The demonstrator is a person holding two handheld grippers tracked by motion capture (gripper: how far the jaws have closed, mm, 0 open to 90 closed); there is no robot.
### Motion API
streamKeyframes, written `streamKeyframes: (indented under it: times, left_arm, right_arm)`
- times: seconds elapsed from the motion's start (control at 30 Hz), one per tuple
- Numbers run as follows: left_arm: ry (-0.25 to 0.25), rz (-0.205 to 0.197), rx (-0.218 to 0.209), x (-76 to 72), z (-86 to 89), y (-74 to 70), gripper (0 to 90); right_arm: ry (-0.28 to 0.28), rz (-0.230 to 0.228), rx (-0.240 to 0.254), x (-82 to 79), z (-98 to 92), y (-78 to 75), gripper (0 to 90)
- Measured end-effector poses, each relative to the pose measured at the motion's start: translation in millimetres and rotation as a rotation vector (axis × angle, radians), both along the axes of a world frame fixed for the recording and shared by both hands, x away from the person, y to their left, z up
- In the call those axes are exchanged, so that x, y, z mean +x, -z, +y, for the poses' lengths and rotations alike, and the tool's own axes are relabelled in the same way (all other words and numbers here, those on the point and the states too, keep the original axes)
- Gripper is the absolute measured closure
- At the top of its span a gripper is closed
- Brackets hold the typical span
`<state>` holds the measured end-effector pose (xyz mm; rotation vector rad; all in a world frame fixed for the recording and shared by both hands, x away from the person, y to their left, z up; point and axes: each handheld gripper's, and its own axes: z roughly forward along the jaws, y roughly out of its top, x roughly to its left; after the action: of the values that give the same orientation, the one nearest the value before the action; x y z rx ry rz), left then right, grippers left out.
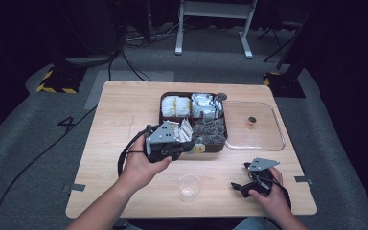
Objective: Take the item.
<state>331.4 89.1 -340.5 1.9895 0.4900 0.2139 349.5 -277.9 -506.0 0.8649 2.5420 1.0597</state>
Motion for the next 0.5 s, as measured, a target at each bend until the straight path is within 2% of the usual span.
streamKeyframes:
  times: [0.27,0.43,0.5]
  left_arm:
    - [0.019,-0.012,-0.001,-16.3,-3.4,13.4,90.0]
    - [0.029,0.001,-0.010,-26.1,-4.8,31.4,90.0]
    - [0.030,0.002,-0.010,-27.9,-5.2,34.1,90.0]
  right_arm:
    - [0.000,0.000,0.000,0.0,0.0,0.0,1.1]
    - [0.000,0.000,0.000,0.0,0.0,0.0,1.1]
    - [0.000,0.000,0.000,0.0,0.0,0.0,1.1]
